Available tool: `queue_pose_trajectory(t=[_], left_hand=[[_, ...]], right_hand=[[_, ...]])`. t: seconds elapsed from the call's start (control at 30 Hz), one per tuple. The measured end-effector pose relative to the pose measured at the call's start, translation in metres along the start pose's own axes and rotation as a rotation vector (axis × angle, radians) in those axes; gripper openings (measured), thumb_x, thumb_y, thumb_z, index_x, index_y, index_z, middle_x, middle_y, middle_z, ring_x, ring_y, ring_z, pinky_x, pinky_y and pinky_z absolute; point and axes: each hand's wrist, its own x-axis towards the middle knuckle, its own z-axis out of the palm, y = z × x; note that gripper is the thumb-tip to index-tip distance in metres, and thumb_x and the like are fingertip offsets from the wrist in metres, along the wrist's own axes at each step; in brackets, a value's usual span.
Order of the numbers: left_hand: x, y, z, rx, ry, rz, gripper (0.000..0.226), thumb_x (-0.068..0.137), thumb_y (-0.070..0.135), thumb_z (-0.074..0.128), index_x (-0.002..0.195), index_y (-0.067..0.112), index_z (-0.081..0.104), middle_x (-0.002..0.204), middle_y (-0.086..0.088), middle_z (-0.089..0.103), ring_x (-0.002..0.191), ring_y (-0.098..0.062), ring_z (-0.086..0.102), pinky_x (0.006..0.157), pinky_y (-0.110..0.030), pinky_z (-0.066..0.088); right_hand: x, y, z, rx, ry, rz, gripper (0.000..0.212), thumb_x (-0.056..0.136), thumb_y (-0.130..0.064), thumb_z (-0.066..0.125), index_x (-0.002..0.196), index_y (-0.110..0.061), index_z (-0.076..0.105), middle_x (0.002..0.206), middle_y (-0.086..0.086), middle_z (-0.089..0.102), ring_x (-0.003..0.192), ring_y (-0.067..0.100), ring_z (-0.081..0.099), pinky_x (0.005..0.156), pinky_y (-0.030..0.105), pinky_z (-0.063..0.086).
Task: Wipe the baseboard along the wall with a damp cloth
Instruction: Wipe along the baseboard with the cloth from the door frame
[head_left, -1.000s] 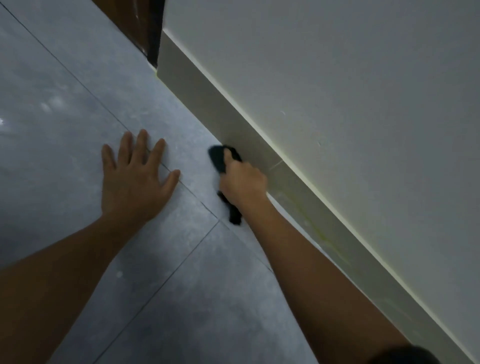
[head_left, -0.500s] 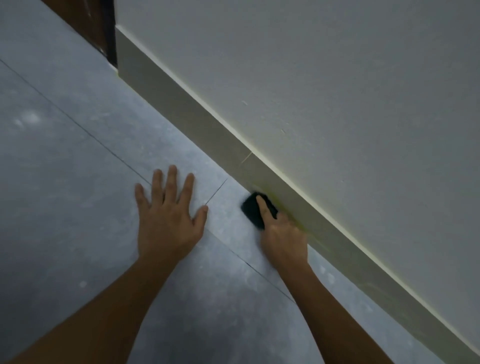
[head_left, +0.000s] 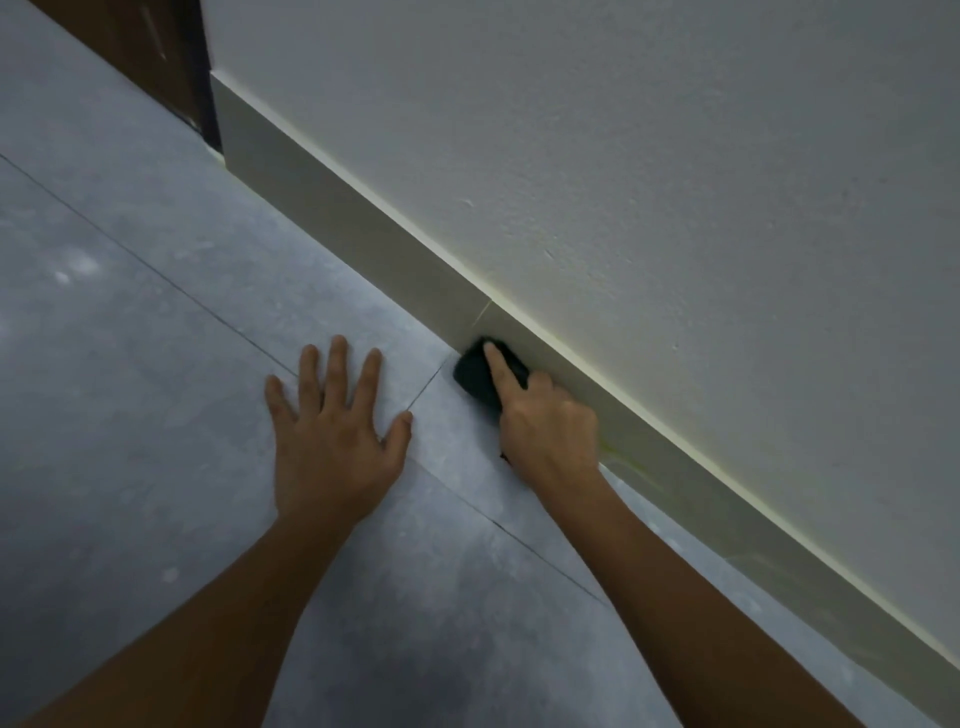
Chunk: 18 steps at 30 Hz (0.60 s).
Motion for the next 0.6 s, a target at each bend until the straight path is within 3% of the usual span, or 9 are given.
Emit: queue_pose_trajectory(t=[0.1, 0.23, 0.37, 0.5, 0.6], left_hand=[[-0.002, 0.000, 0.000, 0.011, -0.008, -0.004, 0.073, 0.089, 0.061, 0.023, 0.152, 0.026, 0.011, 0.160, -0.010, 0.005, 0.147, -0.031, 0.001, 0.114, -0.057, 0.000], [0.001, 0.000, -0.001, 0.012, -0.008, 0.003, 0.074, 0.089, 0.062, 0.021, 0.152, 0.026, 0.010, 0.160, -0.010, 0.004, 0.147, -0.031, 0.001, 0.113, -0.057, 0.000], [0.002, 0.001, -0.002, -0.001, -0.001, 0.003, 0.073, 0.089, 0.059, 0.025, 0.151, 0.024, 0.014, 0.160, -0.011, 0.010, 0.147, -0.033, 0.005, 0.113, -0.059, 0.003], [0.001, -0.001, 0.000, 0.007, -0.004, -0.001, 0.073, 0.088, 0.060, 0.023, 0.152, 0.024, 0.013, 0.160, -0.011, 0.007, 0.147, -0.032, 0.003, 0.113, -0.057, 0.000], [-0.001, 0.000, -0.001, 0.009, -0.017, -0.007, 0.074, 0.088, 0.062, 0.020, 0.152, 0.025, 0.009, 0.160, -0.010, 0.003, 0.147, -0.031, 0.000, 0.114, -0.058, 0.000]], right_hand=[[0.034, -0.025, -0.017, 0.066, 0.117, -0.021, 0.066, 0.074, -0.014, 0.064, 0.136, -0.028, 0.050, 0.067, 0.008, 0.059, 0.042, 0.017, 0.041, 0.040, 0.021, 0.024], [0.049, -0.041, -0.018, 0.103, -0.123, -0.081, 0.063, 0.097, -0.017, 0.037, 0.152, -0.028, 0.009, 0.099, 0.014, 0.059, 0.070, 0.025, 0.060, 0.051, 0.031, 0.035], [0.021, -0.010, -0.016, 0.070, -0.238, -0.083, 0.073, 0.095, -0.020, 0.045, 0.151, -0.032, 0.001, 0.106, 0.015, 0.057, 0.077, 0.027, 0.059, 0.054, 0.032, 0.036], [0.027, 0.002, -0.038, 0.093, -0.206, -0.026, 0.068, 0.097, -0.017, 0.038, 0.151, -0.033, 0.000, 0.104, 0.014, 0.054, 0.068, 0.024, 0.047, 0.055, 0.032, 0.037], [0.037, -0.023, -0.037, 0.100, -0.173, -0.037, 0.065, 0.097, -0.013, 0.032, 0.152, -0.027, -0.001, 0.100, 0.015, 0.056, 0.059, 0.022, 0.044, 0.046, 0.028, 0.029]])
